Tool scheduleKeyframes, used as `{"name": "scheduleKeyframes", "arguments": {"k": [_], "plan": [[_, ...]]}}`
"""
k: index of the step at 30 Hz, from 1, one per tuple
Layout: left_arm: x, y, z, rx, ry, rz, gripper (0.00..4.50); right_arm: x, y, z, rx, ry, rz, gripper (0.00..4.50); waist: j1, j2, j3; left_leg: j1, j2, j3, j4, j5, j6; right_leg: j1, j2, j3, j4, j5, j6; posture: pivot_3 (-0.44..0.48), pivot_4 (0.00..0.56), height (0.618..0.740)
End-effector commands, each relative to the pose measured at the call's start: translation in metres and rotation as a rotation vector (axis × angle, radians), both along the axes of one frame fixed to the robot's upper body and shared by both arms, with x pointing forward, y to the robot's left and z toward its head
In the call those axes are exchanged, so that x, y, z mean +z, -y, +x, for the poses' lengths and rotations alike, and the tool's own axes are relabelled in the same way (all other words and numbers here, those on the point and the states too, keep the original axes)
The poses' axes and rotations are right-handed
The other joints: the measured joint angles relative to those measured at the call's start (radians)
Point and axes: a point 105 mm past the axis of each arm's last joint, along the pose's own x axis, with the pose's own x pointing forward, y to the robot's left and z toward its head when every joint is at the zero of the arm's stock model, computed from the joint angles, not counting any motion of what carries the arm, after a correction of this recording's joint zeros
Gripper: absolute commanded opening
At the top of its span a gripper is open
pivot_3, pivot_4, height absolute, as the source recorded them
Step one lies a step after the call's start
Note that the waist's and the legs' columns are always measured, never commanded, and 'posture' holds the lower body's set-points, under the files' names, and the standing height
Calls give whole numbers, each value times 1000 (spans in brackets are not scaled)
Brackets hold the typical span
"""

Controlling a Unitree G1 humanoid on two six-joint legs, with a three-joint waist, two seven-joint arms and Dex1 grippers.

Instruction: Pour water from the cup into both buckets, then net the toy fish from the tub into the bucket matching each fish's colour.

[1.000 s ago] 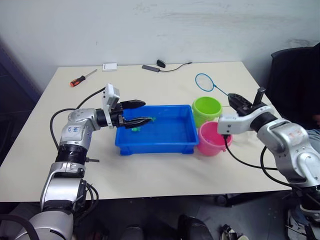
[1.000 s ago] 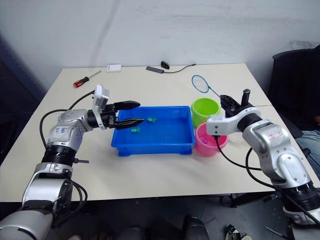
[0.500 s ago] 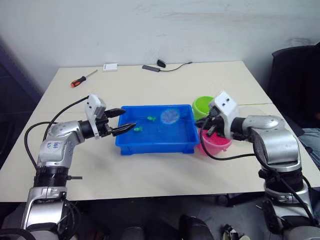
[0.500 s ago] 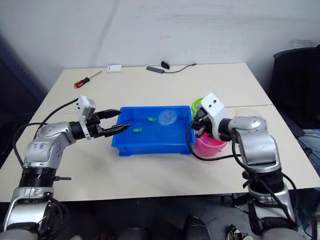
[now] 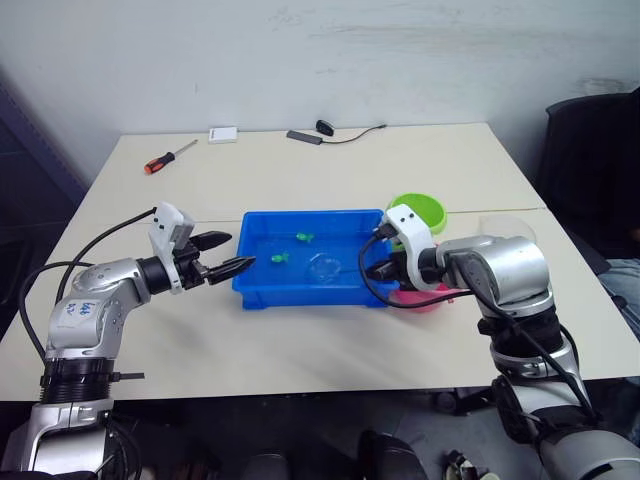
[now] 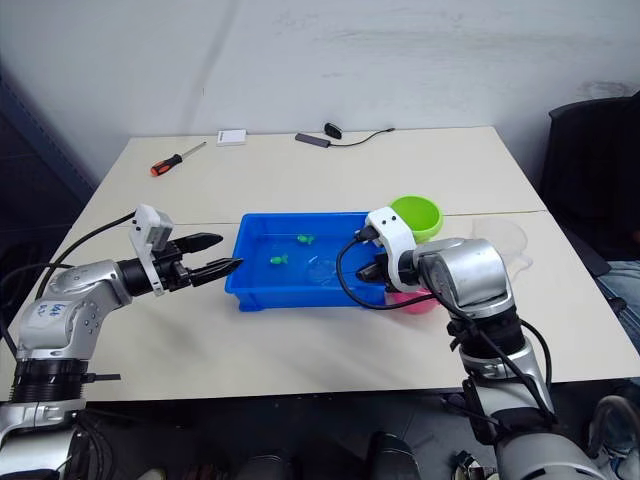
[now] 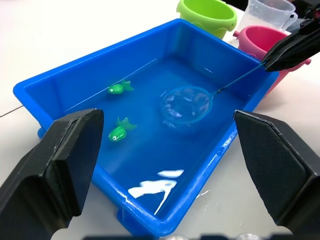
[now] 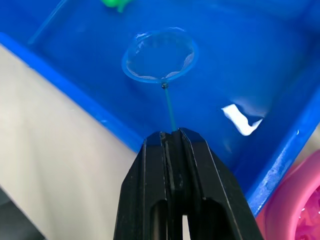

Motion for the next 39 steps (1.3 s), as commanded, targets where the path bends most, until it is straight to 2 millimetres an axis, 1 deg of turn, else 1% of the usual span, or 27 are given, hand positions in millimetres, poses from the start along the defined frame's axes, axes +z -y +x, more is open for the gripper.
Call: {"name": "scheduleKeyframes", "arguments": {"k": [1, 5, 9, 13, 21, 29, 34, 39], "plan": [[13, -2, -5, 1, 47, -7, 4482, 1, -7, 9, -33, 21, -5, 0, 0, 0, 0, 0, 0, 0, 0, 0, 0, 0, 0, 0, 0, 0, 0, 0, 150, 740], [13, -3, -9, -1, 45, -5, 4482, -5, -13, 18, -67, 16, -1, 0, -3, 0, 0, 0, 0, 0, -1, 0, 0, 0, 0, 0, 0, 0, 0, 0, 150, 740], [13, -5, -12, 11, 48, -1, 4482, -11, -22, 32, -96, 39, 3, 0, -6, 1, 0, 1, 0, 0, -1, 0, 0, 0, 1, 0, 0, 0, 0, 0, 150, 740], [13, -6, -17, 22, 47, 0, 4482, -9, -34, 44, -111, 72, 30, 0, -12, 1, 0, 1, 1, 0, -1, 0, -1, 0, 1, 0, 0, 0, 0, 0, 150, 740], [15, -9, -23, 35, 44, 6, 4482, -4, -52, 56, -105, 119, 85, 0, -24, 1, 0, 1, 1, 0, -2, 0, -1, 0, 0, 0, 0, 0, 0, 0, 150, 740], [16, -8, -22, 34, 42, 9, 4482, 5, -67, 55, -80, 124, 175, 0, -25, 1, 0, 1, 1, 0, -3, 1, -2, 0, 1, 1, 0, 0, 0, 0, 150, 740], [16, -6, -21, 27, 45, 6, 4482, 15, -70, 55, -74, 176, 205, 0, -24, 1, 0, 1, 1, -1, -3, 1, -2, -1, 0, 0, 0, 0, 0, 0, 150, 740], [17, -4, -19, 15, 52, 4, 4482, 24, -67, 50, -52, 220, 199, 0, -24, 2, 0, 1, 1, -1, -3, 1, -2, -2, 0, 0, 0, 0, 0, 0, 150, 740]]}}
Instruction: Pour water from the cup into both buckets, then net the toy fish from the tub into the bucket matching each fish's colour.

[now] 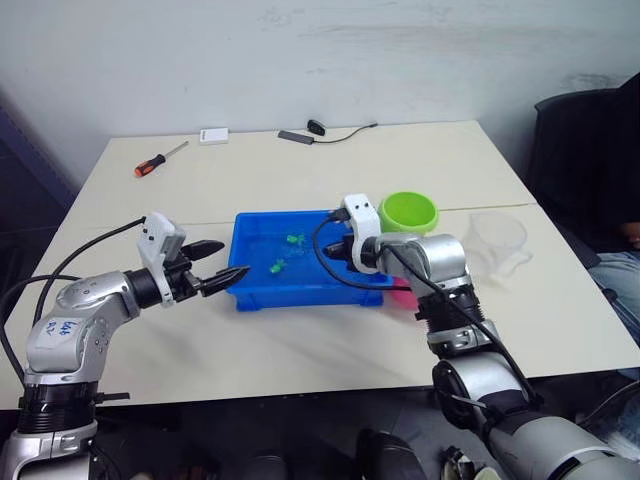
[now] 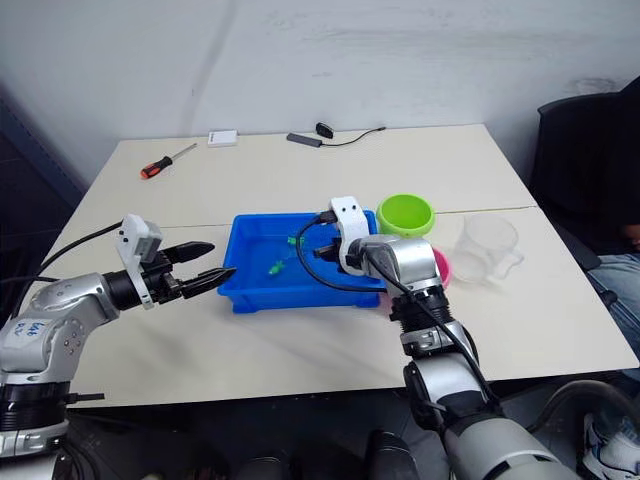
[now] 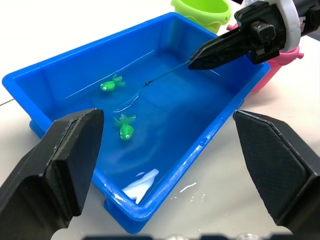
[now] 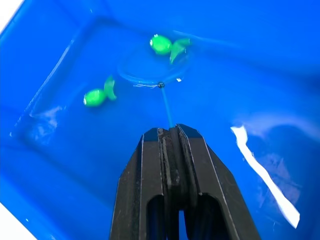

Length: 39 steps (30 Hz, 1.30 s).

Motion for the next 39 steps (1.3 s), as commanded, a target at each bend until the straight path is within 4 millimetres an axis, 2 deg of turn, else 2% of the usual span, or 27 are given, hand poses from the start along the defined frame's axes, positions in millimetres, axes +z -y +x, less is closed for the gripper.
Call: {"name": "scheduleKeyframes", "arguments": {"k": [1, 6, 13, 23, 26, 28, 31, 34, 39], "plan": [[14, 1, 2, -17, 58, -4, 4482, 29, -3, -3, 29, 111, 24, 0, 1, 0, 0, 0, 0, 0, 0, 0, 0, 0, 0, 0, 0, 0, 0, 0, 150, 740], [15, 3, 3, -41, 68, 1, 4482, 32, 3, -11, 39, 126, 26, 0, 1, 0, 0, 0, 0, 0, -1, 0, 0, 0, 0, 0, 0, 0, 0, 0, 150, 740], [21, 12, 10, -112, 123, -19, 4482, 40, 28, -31, 28, 174, 54, 0, 4, 0, 0, -1, 0, -1, -1, 0, 0, 0, 0, -1, -2, 0, 0, 0, 150, 740], [29, 31, 15, -239, 186, -98, 4482, 67, 71, -56, -68, 285, 120, 0, 8, 0, 0, -2, 0, 0, -4, 0, 0, 1, 0, -1, -5, 0, 0, 0, 150, 740], [32, 40, 18, -282, 203, -102, 4482, 80, 98, -57, -156, 334, 116, 0, 14, 0, 0, -2, 0, 0, -5, 0, 0, 1, 0, -2, -8, 0, 0, 0, 150, 740], [32, 42, 20, -290, 206, -102, 4482, 83, 106, -57, -182, 349, 110, 0, 22, 0, 0, -2, 0, 0, -5, 0, 0, 1, 0, -2, -9, 0, 0, 0, 150, 740], [32, 45, 23, -302, 207, -105, 4482, 86, 134, -55, -271, 382, 58, 0, 25, 0, 0, -3, 0, 0, -6, 0, 1, 1, 1, -2, -10, 0, 0, 0, 150, 740], [32, 46, 25, -312, 209, -104, 4482, 85, 154, -53, -320, 398, 5, 0, 28, 0, 0, -3, -1, 0, -7, 0, 1, 1, 1, -2, -11, 0, 0, 0, 150, 740], [32, 48, 29, -324, 217, -99, 4482, 75, 179, -52, -350, 443, -197, 0, 27, 0, 0, -4, -1, 1, -7, -1, 2, 1, 1, -2, -14, 0, 1, 0, 150, 740]]}}
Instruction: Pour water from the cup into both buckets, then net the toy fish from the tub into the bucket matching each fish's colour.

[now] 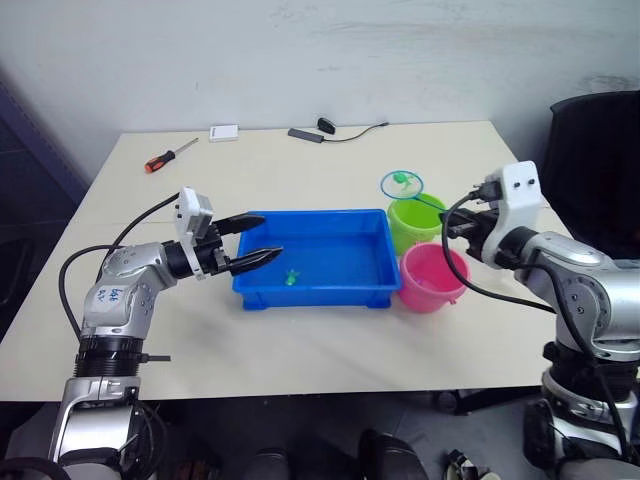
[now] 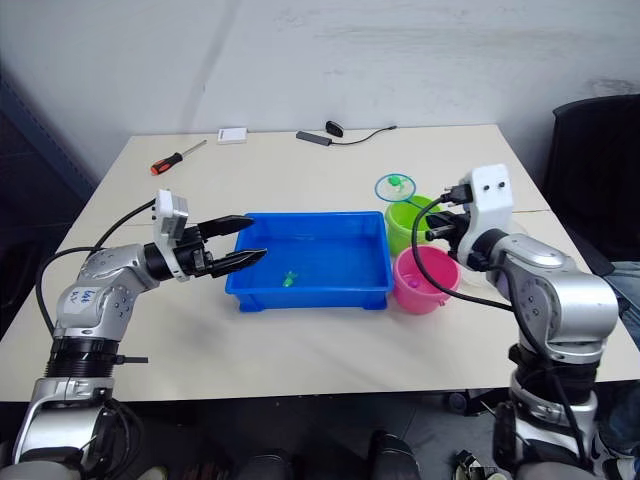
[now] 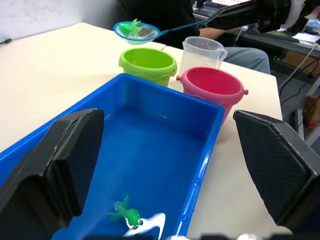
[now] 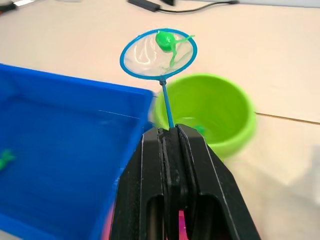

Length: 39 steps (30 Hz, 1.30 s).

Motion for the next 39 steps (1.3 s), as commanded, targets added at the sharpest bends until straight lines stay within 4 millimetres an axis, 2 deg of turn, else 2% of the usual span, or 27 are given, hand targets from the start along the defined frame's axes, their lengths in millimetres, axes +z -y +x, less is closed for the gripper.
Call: {"name": "scheduleKeyframes", "arguments": {"k": [1, 4, 13, 19, 23, 27, 39], "plan": [[11, 2, 2, -16, 52, 3, 4482, 7, 9, 2, -22, 68, -100, 0, -1, 0, 0, -1, 0, 1, 0, 0, 0, 0, 0, 0, -1, 0, 0, 0, 150, 740], [11, 4, 3, -21, 54, 4, 4482, 5, 15, 3, -33, 85, -224, 0, -2, 1, 0, -1, 0, 1, -1, 0, 0, 0, 0, 0, -2, 0, 0, 0, 150, 740], [8, 8, 5, -33, 54, 5, 4482, -5, 17, 10, 25, 221, -865, 0, 1, 0, 1, 0, 0, 2, -2, 3, -4, 1, 1, 0, -11, -2, 4, 0, 150, 740], [5, 10, 5, -39, 53, 0, 4482, -10, 14, 9, 63, 303, -1131, 0, 2, -1, 1, 0, -1, 2, -2, 5, -6, 1, 0, 0, -13, 0, 3, 0, 150, 740], [5, 11, 5, -39, 53, -4, 4482, -7, 18, 11, 54, 344, -1296, 0, 1, -1, 1, 0, -1, 3, -2, 5, -6, 1, 0, 0, -14, 0, 3, 0, 150, 740], [4, 11, 4, -37, 51, -4, 4482, 0, 21, 11, 72, 435, -1554, 0, 1, -1, 1, 0, 0, 3, -2, 5, -6, 1, 0, 0, -14, 0, 4, 0, 150, 740], [4, 10, 6, -34, 57, -6, 4482, -10, 13, 1, 162, 573, -1831, 0, 0, -2, 2, 0, 0, 3, -3, 5, -7, 2, 0, 0, -14, -1, 5, 0, 150, 740]]}}
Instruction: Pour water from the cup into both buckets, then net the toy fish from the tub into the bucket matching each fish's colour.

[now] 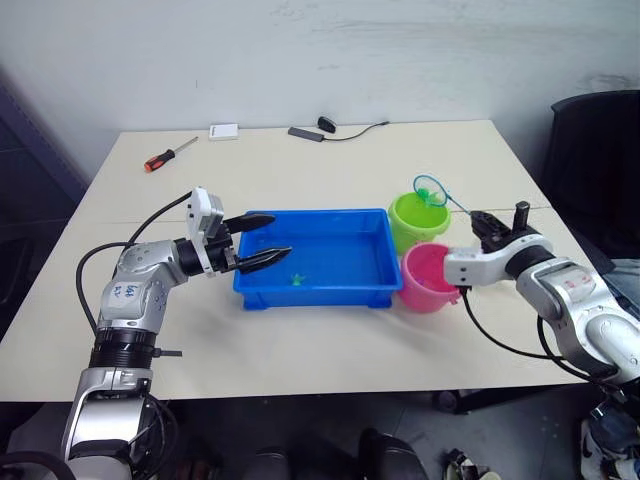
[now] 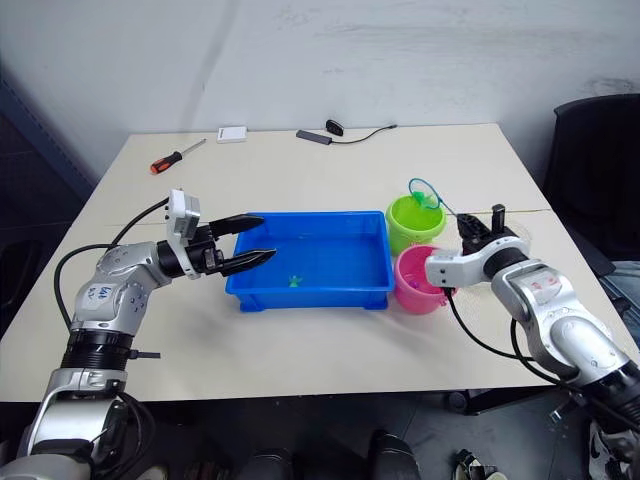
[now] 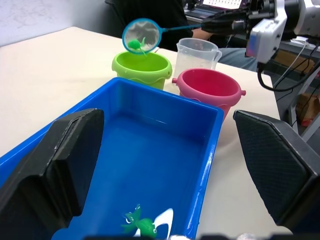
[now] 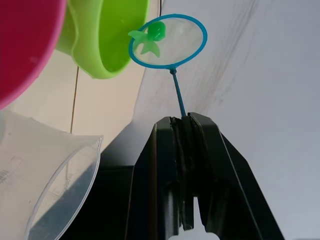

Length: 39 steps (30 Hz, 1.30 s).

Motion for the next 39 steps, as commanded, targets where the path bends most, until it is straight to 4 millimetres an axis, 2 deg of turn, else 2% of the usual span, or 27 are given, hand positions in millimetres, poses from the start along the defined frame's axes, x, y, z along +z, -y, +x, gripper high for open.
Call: {"name": "scheduleKeyframes", "arguments": {"k": [1, 6, 10, 14, 17, 19, 21, 26, 29, 32, 39], "plan": [[8, 0, 0, -1, 41, 2, 4482, 15, -6, -2, 34, 92, -68, 0, -1, 0, 0, 0, 0, 0, 0, 0, 0, 0, 0, 0, 0, 0, 0, 0, 150, 740], [9, -1, 0, 1, 44, 2, 4482, 17, -10, -2, 48, 145, -136, 0, -1, 0, 0, 0, 0, 0, 0, 0, -1, 0, 0, 0, 1, 0, 0, 0, 150, 740], [10, -3, -1, 8, 45, 4, 4482, 29, -10, -4, 49, 154, -43, 0, 0, -1, 0, 0, 0, 0, 0, 0, -1, 0, 0, 0, 1, 0, -1, 0, 150, 740], [13, -13, 0, 45, 44, 14, 4482, 49, -25, -10, 66, 45, 390, 0, -1, -2, 1, 0, 0, 0, 0, 1, 0, 2, 1, 0, 1, 2, -2, 0, 150, 740], [19, -26, 2, 99, 51, 18, 4482, 54, -40, -13, 106, -155, 735, 0, -6, -3, 2, 1, 2, -1, 0, 1, 0, 3, 2, 0, 2, 2, -2, 0, 150, 740], [23, -33, 2, 128, 57, 25, 4482, 52, -49, -13, 132, -300, 894, 0, -5, -3, 2, 1, 2, -1, 0, 0, 0, 2, 2, 0, 4, 2, -3, 0, 150, 740], [21, -40, 3, 170, 45, 56, 4482, 52, -57, -9, 150, -403, 964, 0, -4, -2, 2, 2, 2, -3, 0, -2, 6, 2, 1, 0, 10, 2, -4, 0, 150, 740], [17, -54, 3, 261, -8, 134, 4482, 34, -82, -1, 134, -681, 971, 0, 0, -1, 2, 3, 1, -4, 1, -3, 7, -1, 0, -1, 13, 3, -6, 0, 150, 740], [18, -59, -8, 249, -55, 130, 4482, 17, -101, 4, 148, -808, 885, 0, -4, -1, 2, 3, 1, -4, 1, -3, 7, -1, 0, -1, 14, 3, -6, 0, 150, 740], [17, -61, -20, 230, -98, 129, 4482, 5, -112, 7, 151, -882, 822, 0, -6, -1, 2, 3, 1, -3, 1, -3, 6, -2, 0, -1, 15, 3, -6, 0, 150, 740], [12, -65, -42, 211, -136, 144, 4482, -17, -122, 4, 157, -985, 706, 0, -2, -1, 2, 4, 1, -3, 1, -1, 3, -2, 0, -1, 15, 3, -6, 0, 150, 740]]}}
